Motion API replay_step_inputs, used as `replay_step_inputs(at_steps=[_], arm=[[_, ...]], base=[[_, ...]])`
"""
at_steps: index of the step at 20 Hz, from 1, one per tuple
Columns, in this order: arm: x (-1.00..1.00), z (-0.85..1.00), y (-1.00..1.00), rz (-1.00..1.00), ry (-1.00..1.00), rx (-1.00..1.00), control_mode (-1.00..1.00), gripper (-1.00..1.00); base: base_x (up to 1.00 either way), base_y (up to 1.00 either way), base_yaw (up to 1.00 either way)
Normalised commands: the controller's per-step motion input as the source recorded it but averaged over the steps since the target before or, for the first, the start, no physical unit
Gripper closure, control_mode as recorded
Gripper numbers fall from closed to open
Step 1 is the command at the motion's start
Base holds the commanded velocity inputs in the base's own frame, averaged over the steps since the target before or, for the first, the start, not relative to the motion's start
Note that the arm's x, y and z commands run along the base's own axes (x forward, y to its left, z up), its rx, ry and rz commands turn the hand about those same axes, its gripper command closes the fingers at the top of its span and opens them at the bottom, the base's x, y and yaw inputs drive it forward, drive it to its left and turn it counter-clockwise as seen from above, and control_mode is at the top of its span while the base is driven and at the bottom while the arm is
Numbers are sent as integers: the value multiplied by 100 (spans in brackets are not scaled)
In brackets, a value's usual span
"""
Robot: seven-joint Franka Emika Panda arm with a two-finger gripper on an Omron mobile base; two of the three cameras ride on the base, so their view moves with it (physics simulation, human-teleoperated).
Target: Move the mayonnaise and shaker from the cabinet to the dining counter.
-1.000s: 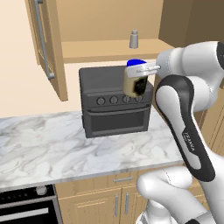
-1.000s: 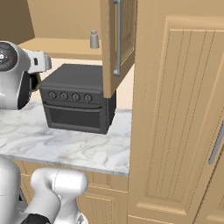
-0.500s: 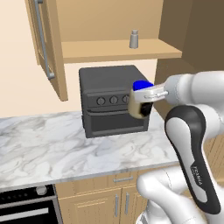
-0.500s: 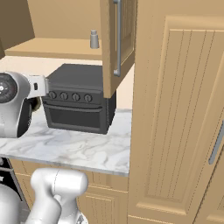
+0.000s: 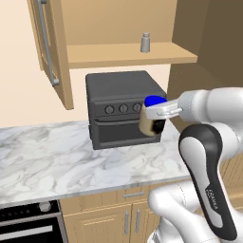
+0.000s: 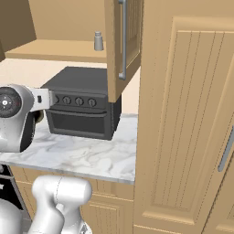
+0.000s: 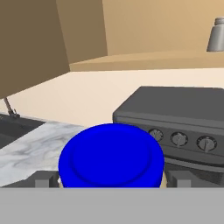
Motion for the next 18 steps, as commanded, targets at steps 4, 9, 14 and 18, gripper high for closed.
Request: replay_step_inputs(at_steps=[4, 9, 14, 18], arm=[[0, 0, 0, 0, 0, 0, -100, 100], [0, 0, 0, 0, 0, 0, 100, 100], [0, 0, 0, 0, 0, 0, 100, 100], [0, 0, 0, 0, 0, 0, 100, 100]], base=[[0, 0, 0], [0, 0, 0], [-43, 3, 1], [-70, 8, 0]])
